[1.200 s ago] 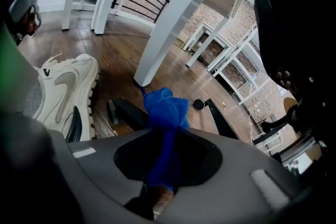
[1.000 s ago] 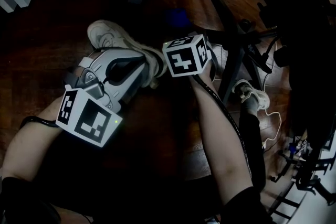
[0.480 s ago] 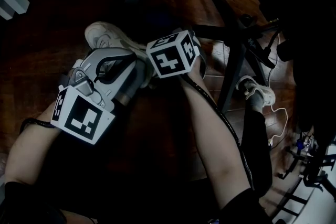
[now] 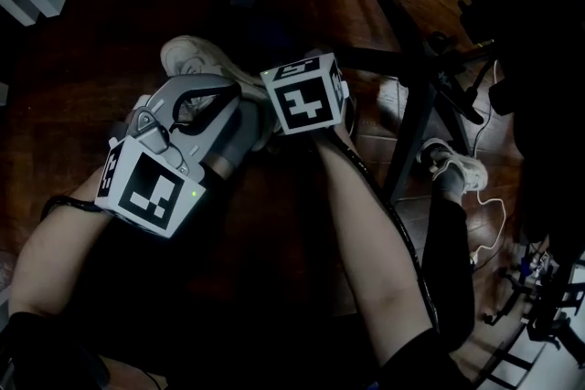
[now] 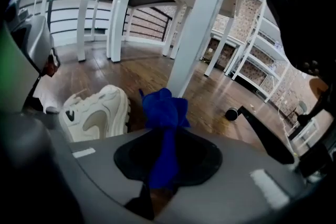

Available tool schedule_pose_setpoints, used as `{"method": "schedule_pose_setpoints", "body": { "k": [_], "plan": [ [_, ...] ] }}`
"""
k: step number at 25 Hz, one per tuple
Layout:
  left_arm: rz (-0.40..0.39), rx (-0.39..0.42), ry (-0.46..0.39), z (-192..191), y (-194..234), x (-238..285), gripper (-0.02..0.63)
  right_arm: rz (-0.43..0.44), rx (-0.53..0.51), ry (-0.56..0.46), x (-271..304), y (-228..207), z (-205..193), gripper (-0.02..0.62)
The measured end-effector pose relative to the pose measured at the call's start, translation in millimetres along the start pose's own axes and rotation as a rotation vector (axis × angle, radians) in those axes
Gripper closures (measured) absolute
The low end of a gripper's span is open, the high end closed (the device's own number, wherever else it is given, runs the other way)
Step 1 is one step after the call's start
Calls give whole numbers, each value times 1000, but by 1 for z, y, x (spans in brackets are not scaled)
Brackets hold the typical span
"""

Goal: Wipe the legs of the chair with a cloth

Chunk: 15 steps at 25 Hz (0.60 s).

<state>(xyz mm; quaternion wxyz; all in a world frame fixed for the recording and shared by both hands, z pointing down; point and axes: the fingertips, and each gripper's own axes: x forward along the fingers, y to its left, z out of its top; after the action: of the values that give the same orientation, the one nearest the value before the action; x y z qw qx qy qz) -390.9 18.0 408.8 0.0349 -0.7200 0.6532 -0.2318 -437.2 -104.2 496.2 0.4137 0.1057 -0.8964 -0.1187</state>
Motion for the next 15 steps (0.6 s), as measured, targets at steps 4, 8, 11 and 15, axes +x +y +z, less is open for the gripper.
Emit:
{"method": "schedule_pose_setpoints", "body": {
  "k": [4,8,11,15],
  "plan": [
    [25,20,-59,25,7,-11,600,-21,3,-112,-28,-3,14,506],
    [23,42,-29,36,0,-3,600,-91,-177,-150,-67,-13,7,506],
    [-7,69,-61,57,-14,-3,600,-136,-231,-156,-104,-24,-13,506],
    [-13,26,-99,86,-20,-5,600,-239,-293,-121,-147,-61,-49,505]
  ]
}}
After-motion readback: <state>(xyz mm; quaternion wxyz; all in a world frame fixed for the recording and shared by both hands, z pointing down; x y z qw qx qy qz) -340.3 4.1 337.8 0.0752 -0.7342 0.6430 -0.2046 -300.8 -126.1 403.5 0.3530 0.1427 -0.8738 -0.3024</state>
